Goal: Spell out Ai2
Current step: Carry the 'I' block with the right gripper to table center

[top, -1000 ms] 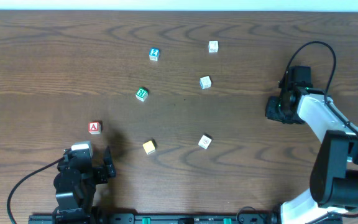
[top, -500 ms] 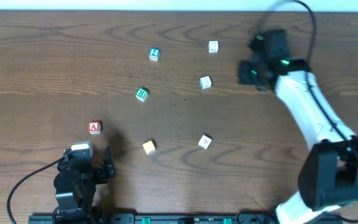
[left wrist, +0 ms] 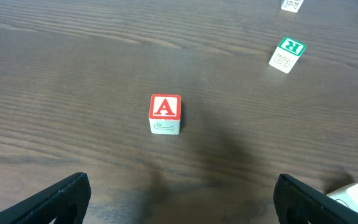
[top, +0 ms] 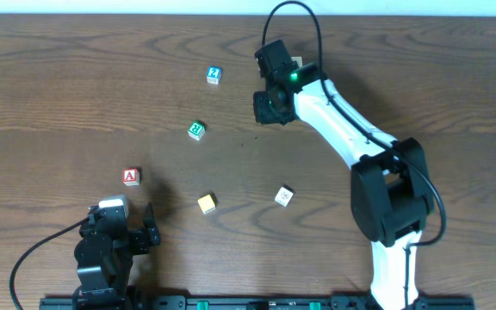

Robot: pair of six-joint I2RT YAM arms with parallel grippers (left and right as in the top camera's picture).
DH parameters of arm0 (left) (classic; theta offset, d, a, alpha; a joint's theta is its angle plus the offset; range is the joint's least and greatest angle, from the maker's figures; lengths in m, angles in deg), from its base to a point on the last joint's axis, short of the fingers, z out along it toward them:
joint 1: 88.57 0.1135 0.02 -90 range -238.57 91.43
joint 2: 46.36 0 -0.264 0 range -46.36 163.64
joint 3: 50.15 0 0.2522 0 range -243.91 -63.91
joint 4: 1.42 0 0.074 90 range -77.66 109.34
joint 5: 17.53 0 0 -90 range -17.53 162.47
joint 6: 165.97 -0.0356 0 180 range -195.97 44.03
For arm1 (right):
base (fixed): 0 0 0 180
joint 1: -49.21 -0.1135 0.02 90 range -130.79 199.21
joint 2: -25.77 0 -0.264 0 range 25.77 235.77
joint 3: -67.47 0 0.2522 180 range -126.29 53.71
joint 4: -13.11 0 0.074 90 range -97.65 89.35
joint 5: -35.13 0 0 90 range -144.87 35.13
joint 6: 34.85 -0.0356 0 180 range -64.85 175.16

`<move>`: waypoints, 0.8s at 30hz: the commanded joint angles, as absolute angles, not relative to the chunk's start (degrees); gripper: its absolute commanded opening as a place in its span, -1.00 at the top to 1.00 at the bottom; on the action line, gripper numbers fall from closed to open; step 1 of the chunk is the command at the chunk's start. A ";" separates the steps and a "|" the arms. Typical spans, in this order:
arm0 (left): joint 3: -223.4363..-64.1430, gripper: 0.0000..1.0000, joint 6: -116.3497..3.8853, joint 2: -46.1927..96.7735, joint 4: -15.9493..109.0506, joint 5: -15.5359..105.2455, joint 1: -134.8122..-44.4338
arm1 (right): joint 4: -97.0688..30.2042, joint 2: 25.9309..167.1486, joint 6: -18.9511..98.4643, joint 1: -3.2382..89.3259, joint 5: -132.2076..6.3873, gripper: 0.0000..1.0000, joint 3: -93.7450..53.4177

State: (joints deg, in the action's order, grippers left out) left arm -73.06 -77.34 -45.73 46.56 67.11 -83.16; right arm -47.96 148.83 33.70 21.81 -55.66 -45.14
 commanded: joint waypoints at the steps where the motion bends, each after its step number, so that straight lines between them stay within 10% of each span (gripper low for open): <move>1: -72.75 -0.91 -77.71 -46.08 46.58 67.06 -83.34 | -48.00 150.56 31.36 20.17 -54.44 0.97 -46.58; 24: -72.75 -0.91 -77.71 -46.08 46.58 67.06 -83.34 | -50.78 152.44 26.23 14.92 -49.04 0.97 -44.28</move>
